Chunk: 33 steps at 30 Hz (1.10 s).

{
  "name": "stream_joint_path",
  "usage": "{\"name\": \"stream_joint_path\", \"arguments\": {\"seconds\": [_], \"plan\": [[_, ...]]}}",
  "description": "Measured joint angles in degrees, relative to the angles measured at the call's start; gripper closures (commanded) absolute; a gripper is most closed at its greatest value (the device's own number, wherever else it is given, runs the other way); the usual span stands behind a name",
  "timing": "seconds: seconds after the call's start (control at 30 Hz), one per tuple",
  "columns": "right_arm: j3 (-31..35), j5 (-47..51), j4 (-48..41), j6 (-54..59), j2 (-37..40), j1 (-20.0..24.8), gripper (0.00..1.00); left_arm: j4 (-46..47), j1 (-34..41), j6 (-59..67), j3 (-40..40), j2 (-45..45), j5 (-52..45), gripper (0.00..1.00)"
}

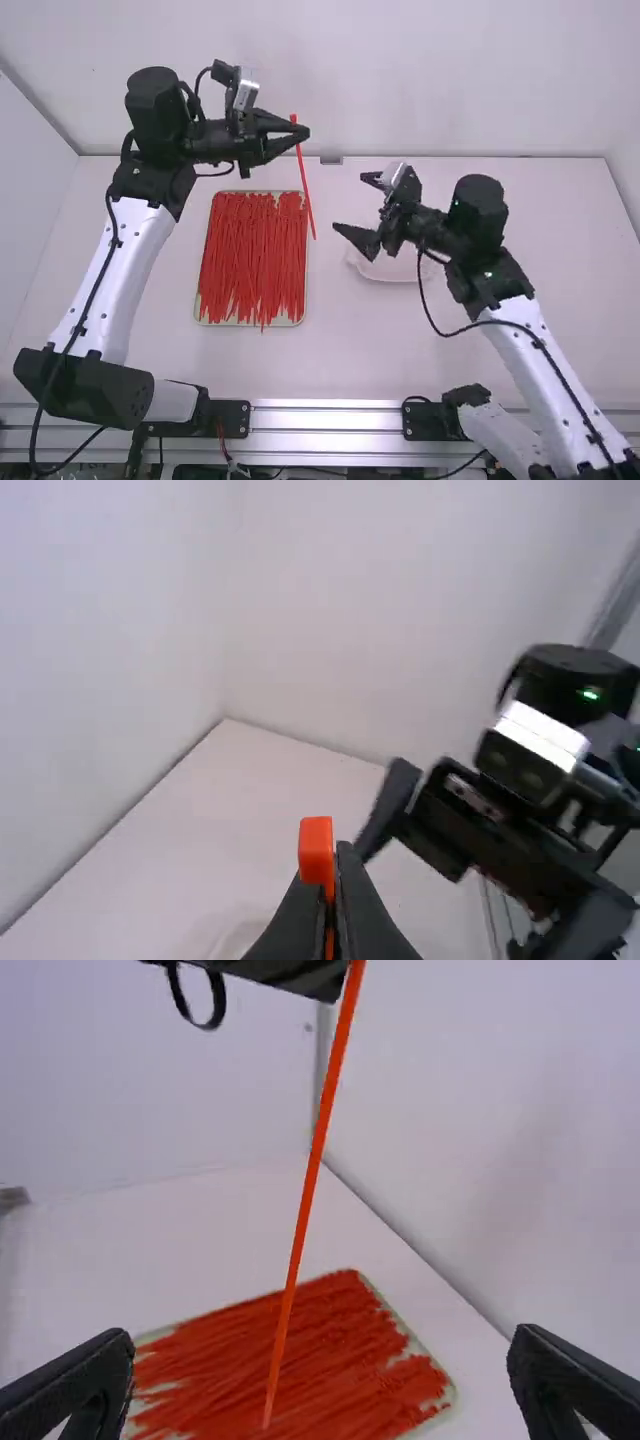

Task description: Fasten the cable tie

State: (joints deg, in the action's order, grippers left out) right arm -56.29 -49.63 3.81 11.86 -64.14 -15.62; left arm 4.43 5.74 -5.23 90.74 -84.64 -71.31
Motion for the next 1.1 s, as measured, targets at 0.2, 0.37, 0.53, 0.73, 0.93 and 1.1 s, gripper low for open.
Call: {"name": "stream_joint_path", "arguments": {"seconds": [0.2,0.37,0.53,0.73,0.93,1.1], "plan": [[0.0,-18.2,14.3,-6.1,-8.0,6.3,0.00,-0.1,0.1,2.8,0.0,0.0,-3.3,0.99],[-0.3,-26.8,28.0,-13.9,-14.6,7.4,0.01,-2.0,0.2,3.7,-0.1,0.0,-4.8,0.99],[-0.3,-30.8,40.9,-22.8,-20.4,5.8,0.04,-3.7,0.7,3.4,-0.1,0.0,-5.9,0.99],[-0.3,-30.2,45.0,-27.8,-22.4,1.9,0.04,-6.8,0.9,1.1,-0.2,0.0,-6.3,0.99],[-0.3,-26.3,45.2,-28.7,-22.5,-2.2,0.17,-9.1,1.0,-2.5,-0.2,0.0,-6.3,0.99],[-0.3,-24.4,45.2,-29.5,-22.5,-4.4,0.27,-9.1,1.0,-4.3,-0.2,0.0,-6.2,0.99]]}}
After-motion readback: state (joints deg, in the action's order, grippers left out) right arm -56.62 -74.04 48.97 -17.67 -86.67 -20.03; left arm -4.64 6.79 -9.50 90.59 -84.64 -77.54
